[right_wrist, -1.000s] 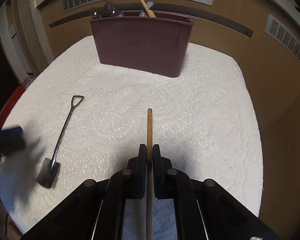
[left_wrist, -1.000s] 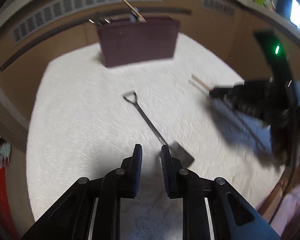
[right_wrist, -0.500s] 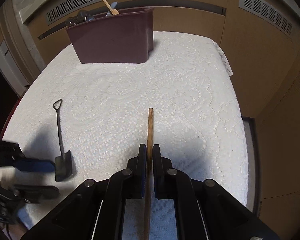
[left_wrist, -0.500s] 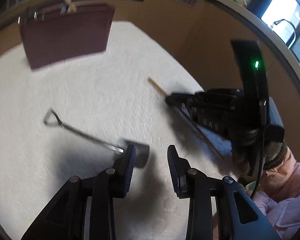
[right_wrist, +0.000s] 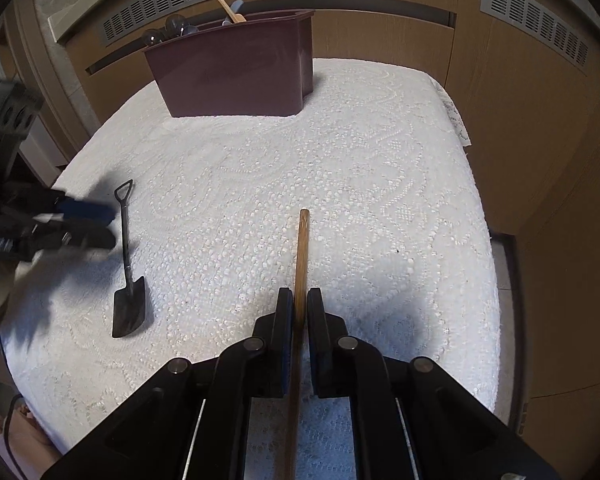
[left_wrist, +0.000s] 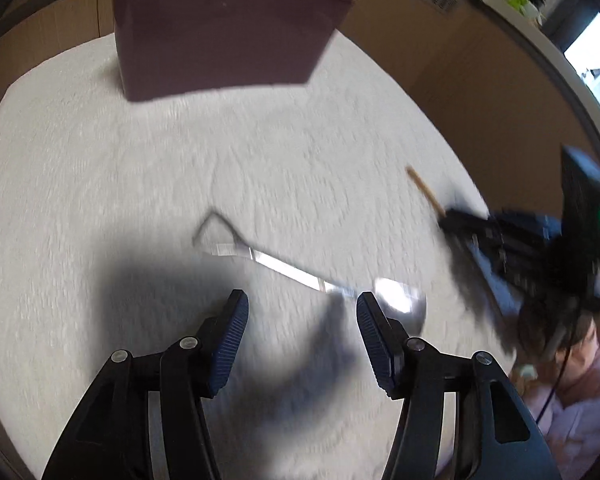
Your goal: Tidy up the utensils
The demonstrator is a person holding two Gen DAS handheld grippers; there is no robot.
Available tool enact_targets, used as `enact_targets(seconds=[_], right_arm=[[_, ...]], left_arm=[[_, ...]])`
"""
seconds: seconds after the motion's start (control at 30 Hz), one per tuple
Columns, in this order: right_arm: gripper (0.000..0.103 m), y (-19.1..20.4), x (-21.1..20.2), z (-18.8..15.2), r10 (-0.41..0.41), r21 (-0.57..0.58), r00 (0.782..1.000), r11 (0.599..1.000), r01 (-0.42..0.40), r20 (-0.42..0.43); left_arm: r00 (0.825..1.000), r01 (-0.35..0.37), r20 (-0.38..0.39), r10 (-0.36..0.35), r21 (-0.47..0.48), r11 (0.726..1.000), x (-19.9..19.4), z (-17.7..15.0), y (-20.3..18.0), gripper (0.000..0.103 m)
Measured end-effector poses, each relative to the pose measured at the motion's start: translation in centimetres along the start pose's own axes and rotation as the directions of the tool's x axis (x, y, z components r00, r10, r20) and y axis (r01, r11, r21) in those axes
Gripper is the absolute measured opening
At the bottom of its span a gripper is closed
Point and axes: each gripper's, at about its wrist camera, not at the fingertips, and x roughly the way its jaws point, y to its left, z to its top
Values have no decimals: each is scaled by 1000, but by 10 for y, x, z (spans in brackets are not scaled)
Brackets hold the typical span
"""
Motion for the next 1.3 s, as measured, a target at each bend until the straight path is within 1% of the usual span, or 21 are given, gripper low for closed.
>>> enact_targets(seconds=[0.07,0.17,0.23,0.3,0.37,0.4,0.43,0.47,0.53,0.6,0.67,0.77,0.83,0.87,0.93,1.0,1.03,1.13,1.2,1.27,1.3], right_arm=[[10,0,1,1,3,1,1000,1000,-3,1],[10,1,1,0,-2,-4,1000,1000,2,6],[11,2,1,1,-4,-11,1000,1000,4,4],[11,2,1,1,-5,-13,1000,1000,5,2],[19,1,-1,1,-1,-7,1000,1000,1,1],[24,1,-3,0,1,0,1000,1000,-1,3],[33,0,-4,-1,-3,6,1000,1000,3,7],[39,0,-5,-2,-9,8,1000,1000,9,12],[42,1,-9,-4,-37,-1,999,999,37,24],[45,1,-11,-6,-54,-11,998,998,55,25],[53,-1,-14,-8,-66,-15,997,998,66,27],[57,-5,-20,-10,-91,-24,995,995,92,41],[58,-6,-21,-10,-93,-26,995,995,94,45],[58,-7,-22,-9,-94,-27,994,995,95,47],[58,-6,-22,-9,-93,-32,994,995,95,50],[58,-5,-20,-9,-85,-35,995,996,87,49],[58,-5,-19,-8,-80,-37,996,996,81,48],[58,-2,-17,-7,-71,-45,996,996,73,50],[57,-1,-20,-6,-69,-51,996,996,72,60],[57,0,-25,-6,-74,-61,995,995,79,69],[57,0,-28,-7,-77,-66,994,994,82,74]], left_arm=[[999,-24,-25,25,60,998,-9,-24,-17,59],[998,-37,-50,44,139,990,-15,-45,-39,59],[997,-54,-45,64,197,979,-17,-47,-50,59],[997,-75,-10,79,226,971,-17,-31,-53,59],[998,-51,37,44,199,979,-17,-5,-44,61],[998,-17,61,7,167,986,-14,11,-37,62],[997,3,71,-13,147,989,-11,21,-31,65],[996,23,87,-33,115,993,-5,35,-22,65],[995,36,89,-42,73,997,8,53,-8,65],[998,18,67,-21,36,999,20,62,6,65],[997,43,68,-45,41,998,15,58,11,65],[1000,9,22,-10,44,999,8,39,8,66],[999,-41,-13,42,86,995,2,16,0,69],[996,-70,-40,75,120,990,-2,1,-8,74],[990,-103,-76,118,183,978,-6,-23,-24,78],[986,-97,-109,127,247,964,-8,-44,-40,78],[985,-104,-104,137,272,957,-10,-50,-48,78],[988,-129,-43,151,322,938,-13,-47,-69,77],[991,-126,2,132,318,940,-15,-32,-74,73],[990,-144,38,139,311,939,-14,-15,-74,64],[988,-156,48,149,313,937,-10,-4,-74,62]])
